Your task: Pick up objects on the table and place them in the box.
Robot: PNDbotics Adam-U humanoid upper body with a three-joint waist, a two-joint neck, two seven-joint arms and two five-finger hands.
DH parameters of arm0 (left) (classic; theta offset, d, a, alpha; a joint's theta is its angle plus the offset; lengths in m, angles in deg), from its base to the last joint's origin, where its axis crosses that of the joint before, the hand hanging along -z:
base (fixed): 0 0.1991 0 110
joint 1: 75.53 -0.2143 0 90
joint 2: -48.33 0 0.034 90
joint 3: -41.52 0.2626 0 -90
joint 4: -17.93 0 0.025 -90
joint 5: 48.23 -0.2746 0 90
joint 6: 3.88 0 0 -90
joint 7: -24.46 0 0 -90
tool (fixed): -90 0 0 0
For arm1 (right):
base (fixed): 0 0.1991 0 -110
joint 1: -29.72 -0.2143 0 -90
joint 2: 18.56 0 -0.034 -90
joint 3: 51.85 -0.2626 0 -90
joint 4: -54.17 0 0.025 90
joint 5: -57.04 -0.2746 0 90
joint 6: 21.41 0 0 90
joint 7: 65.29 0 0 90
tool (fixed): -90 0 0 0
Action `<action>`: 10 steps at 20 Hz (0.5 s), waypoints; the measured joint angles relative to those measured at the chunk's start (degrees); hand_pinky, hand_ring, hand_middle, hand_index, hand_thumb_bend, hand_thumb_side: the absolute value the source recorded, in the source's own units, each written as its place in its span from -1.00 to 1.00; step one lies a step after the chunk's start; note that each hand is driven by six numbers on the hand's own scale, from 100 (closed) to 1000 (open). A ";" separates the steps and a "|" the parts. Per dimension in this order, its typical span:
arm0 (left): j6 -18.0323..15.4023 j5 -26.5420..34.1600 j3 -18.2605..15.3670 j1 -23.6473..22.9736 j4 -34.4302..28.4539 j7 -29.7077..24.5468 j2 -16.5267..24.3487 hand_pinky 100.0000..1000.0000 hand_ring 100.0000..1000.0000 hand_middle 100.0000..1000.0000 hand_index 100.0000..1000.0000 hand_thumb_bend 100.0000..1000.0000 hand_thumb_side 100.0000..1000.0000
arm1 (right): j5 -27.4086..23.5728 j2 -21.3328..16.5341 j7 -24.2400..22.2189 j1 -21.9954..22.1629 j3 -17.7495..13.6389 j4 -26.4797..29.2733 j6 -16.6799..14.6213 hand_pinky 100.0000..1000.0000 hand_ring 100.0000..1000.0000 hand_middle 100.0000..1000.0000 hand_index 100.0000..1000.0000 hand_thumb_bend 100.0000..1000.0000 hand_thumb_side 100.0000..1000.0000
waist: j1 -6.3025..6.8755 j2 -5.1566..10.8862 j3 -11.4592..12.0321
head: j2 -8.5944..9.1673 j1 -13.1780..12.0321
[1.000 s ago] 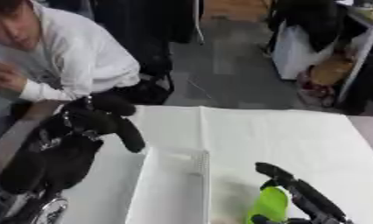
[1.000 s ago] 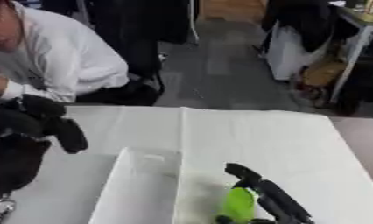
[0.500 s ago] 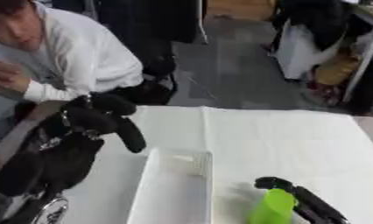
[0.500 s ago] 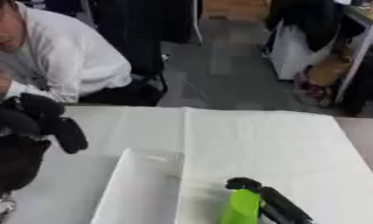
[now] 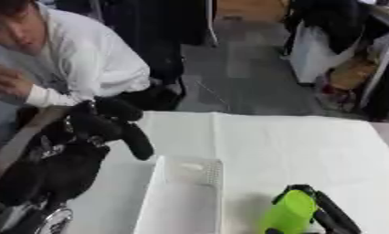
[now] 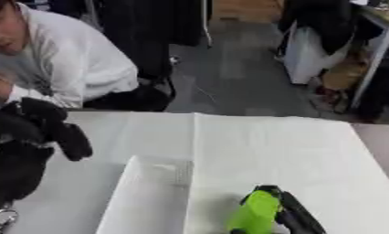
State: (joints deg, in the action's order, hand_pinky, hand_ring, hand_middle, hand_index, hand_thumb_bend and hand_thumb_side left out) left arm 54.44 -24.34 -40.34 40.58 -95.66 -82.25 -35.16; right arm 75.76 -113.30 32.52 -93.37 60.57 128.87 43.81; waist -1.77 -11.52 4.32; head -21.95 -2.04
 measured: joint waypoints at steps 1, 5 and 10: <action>0.00 0.01 0.00 0.00 0.00 0.00 0.00 -0.02 -0.06 0.48 0.51 -0.79 0.78 | -1.63 -0.15 0.60 0.05 0.01 1.38 -0.56 -1.00 -1.00 -1.00 -0.89 -1.00 -0.44 | -0.03 0.00 0.00 | 0.00 -0.03; 0.06 0.02 -0.02 -0.08 0.00 0.16 0.00 -0.01 -0.06 0.48 0.51 -0.79 0.78 | -8.85 -2.62 0.35 0.27 0.01 9.57 -0.82 -1.00 -1.00 -1.00 -0.89 -1.00 -0.45 | -0.09 0.01 -0.10 | -0.07 -1.04; 0.17 -0.04 -0.05 -0.30 0.00 1.11 0.02 -0.01 -0.06 0.48 0.51 -0.79 0.78 | -17.94 -7.61 -3.00 0.24 -0.42 20.74 2.52 -1.00 -1.00 -1.00 -0.89 -1.00 -0.48 | -0.47 0.24 -0.24 | -0.87 -2.54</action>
State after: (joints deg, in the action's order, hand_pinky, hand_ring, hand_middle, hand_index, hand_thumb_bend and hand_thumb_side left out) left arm 54.61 -24.38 -40.38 40.27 -95.66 -81.14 -35.14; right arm 57.83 -120.91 29.52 -93.12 60.15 149.61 46.34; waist -2.24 -11.28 4.08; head -22.82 -4.58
